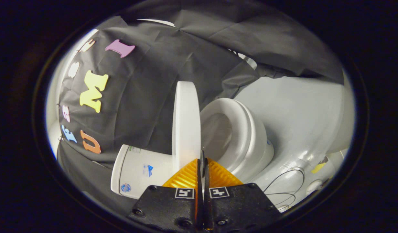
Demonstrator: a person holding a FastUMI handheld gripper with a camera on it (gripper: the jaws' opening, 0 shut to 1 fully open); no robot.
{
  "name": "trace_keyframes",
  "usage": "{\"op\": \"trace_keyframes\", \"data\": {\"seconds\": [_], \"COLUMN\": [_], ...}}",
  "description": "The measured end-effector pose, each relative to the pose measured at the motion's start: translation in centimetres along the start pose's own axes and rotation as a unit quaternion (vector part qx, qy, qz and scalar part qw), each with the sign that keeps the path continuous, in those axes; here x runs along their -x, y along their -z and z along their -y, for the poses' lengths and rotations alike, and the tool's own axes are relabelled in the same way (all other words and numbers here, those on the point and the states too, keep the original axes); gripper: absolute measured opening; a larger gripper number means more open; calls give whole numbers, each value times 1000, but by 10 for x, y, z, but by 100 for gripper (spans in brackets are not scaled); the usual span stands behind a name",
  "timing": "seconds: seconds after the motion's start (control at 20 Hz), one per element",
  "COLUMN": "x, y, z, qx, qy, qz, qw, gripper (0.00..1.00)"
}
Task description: Open the toilet lid.
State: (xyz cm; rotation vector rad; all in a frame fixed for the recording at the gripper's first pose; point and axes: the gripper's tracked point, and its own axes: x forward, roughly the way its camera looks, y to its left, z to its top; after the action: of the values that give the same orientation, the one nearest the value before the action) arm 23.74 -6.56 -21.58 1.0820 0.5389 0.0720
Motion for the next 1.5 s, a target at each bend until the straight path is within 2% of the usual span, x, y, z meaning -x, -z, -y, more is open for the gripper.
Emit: {"op": "trace_keyframes", "data": {"seconds": [0.25,0.6,0.85,1.5], "x": [3,9,11,20], "y": [1,3,9,19], "z": [-19,-43,-69,-106], "qx": [49,62,113,155], "qy": [5,6,16,29], "qz": [11,20,32,46], "qw": [999,998,993,986], "gripper": [4,4,4,4]}}
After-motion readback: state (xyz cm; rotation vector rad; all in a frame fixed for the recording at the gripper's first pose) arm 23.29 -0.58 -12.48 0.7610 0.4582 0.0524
